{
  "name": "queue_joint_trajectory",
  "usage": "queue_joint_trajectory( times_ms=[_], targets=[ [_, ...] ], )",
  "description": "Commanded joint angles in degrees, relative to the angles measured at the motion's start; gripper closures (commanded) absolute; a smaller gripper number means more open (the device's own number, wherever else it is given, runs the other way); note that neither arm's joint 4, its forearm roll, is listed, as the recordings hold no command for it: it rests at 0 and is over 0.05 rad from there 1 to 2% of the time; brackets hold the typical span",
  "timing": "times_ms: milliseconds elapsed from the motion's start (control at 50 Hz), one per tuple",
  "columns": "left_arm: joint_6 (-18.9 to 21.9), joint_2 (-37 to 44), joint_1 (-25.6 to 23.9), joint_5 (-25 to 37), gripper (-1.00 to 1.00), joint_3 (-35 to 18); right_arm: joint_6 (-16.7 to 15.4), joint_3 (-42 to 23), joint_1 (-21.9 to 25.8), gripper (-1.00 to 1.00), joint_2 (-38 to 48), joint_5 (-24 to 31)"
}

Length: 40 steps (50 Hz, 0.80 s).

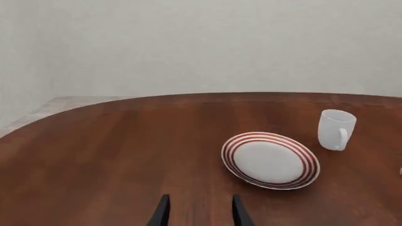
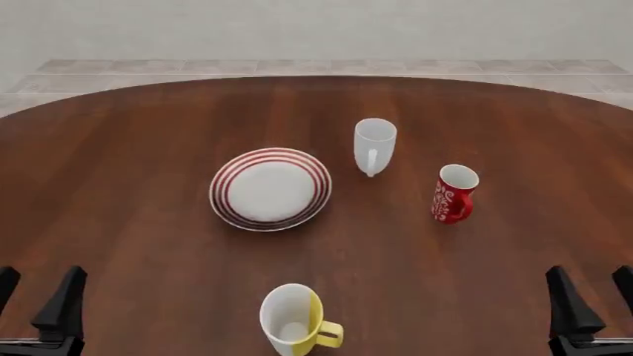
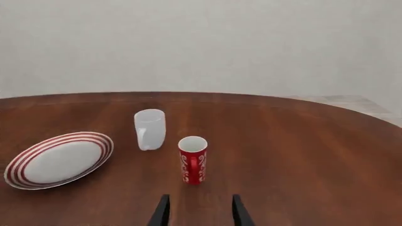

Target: Pick up the red mug and put it on the plate

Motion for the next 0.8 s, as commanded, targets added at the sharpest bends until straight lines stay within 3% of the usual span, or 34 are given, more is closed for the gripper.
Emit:
queue_joint_trajectory(
  times_ms=[20,200,260,280,420,500,560,600,720,800],
  targets=[
    [0.0,0.3,0.0,-0.1,-1.0,-0.1,-0.5,0.1,0.7,-1.0,1.5,-1.1],
    [0.0,0.3,0.0,-0.1,-1.0,-0.1,-0.7,0.1,0.7,-1.0,1.7,-0.9],
    [0.0,0.3,0.0,-0.1,-1.0,-0.1,0.6,-0.1,0.3,-1.0,3.7,-2.3],
    [0.0,0.3,0.0,-0.1,-1.0,-0.1,-1.2,-0.7,2.3,-1.0,3.8,-1.8],
    [0.0,0.3,0.0,-0.1,-1.0,-0.1,-1.7,-4.3,0.9,-1.0,7.9,-1.3],
    [0.0,0.3,0.0,-0.1,-1.0,-0.1,-4.7,-8.4,-0.6,-1.0,10.2,1.3],
    [0.0,0.3,0.0,-0.1,-1.0,-0.1,-3.2,-9.8,1.0,-1.0,11.0,2.3],
    [0.0,0.3,0.0,-0.1,-1.0,-0.1,-4.7,-12.2,0.9,-1.0,10.9,4.0],
    [0.0,0.3,0.0,-0.1,-1.0,-0.1,-9.8,-15.2,-1.1,-1.0,21.6,1.3],
    [0.0,0.3,0.0,-0.1,-1.0,-0.1,-8.5,-19.2,-0.3,-1.0,22.7,3.4]
  ],
)
